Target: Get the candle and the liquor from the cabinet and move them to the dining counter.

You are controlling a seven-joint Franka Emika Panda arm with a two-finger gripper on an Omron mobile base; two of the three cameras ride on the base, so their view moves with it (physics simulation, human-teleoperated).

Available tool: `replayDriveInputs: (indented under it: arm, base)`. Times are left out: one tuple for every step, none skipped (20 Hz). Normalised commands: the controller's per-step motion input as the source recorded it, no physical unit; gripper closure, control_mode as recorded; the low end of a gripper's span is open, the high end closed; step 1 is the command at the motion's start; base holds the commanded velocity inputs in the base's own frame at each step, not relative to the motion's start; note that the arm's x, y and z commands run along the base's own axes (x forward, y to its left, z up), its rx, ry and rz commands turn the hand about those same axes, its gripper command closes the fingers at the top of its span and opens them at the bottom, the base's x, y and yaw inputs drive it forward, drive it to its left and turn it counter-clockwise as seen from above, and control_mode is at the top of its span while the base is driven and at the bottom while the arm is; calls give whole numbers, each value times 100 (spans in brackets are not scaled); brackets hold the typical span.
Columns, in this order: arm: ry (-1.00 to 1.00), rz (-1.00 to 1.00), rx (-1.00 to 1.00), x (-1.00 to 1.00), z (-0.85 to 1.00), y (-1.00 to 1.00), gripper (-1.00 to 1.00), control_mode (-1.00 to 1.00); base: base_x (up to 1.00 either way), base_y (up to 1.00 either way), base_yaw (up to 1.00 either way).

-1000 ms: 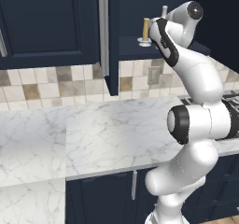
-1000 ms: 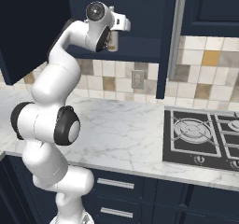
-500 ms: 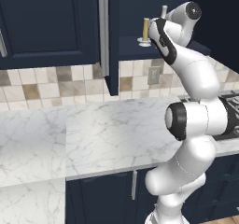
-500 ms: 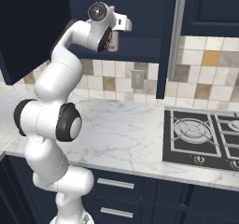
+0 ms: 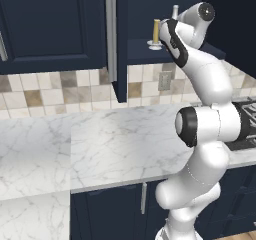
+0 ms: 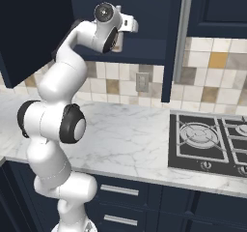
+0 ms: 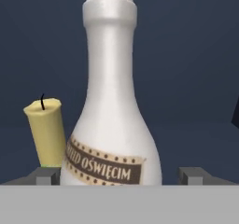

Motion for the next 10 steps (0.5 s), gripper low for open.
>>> replayDriveInputs:
  arm:
    - [0, 0, 0, 2, 0, 1, 100, -100]
    - [0, 1, 0, 0, 0, 5, 100, -100]
    - [0, 1, 0, -1, 0, 0, 100, -100]
    - [0, 0, 0, -2, 0, 0, 100, -100]
    - [0, 0, 1, -8, 0, 0, 100, -100]
    - [0, 0, 1, -9, 0, 0, 100, -100]
    - [0, 0, 3, -12, 0, 0, 100, -100]
    - [0, 0, 3, -13, 0, 0, 100, -100]
    - [0, 0, 4, -20, 0, 0, 100, -100]
    - [0, 0, 4, -27, 0, 0, 100, -100]
  base:
    - [0, 0, 0]
    - [0, 0, 0]
    - [0, 0, 0]
    - [0, 0, 0]
    - [0, 0, 0]
    - [0, 0, 0]
    - [0, 0, 0]
    - [0, 0, 0]
    - [0, 0, 0]
    - [0, 0, 0]
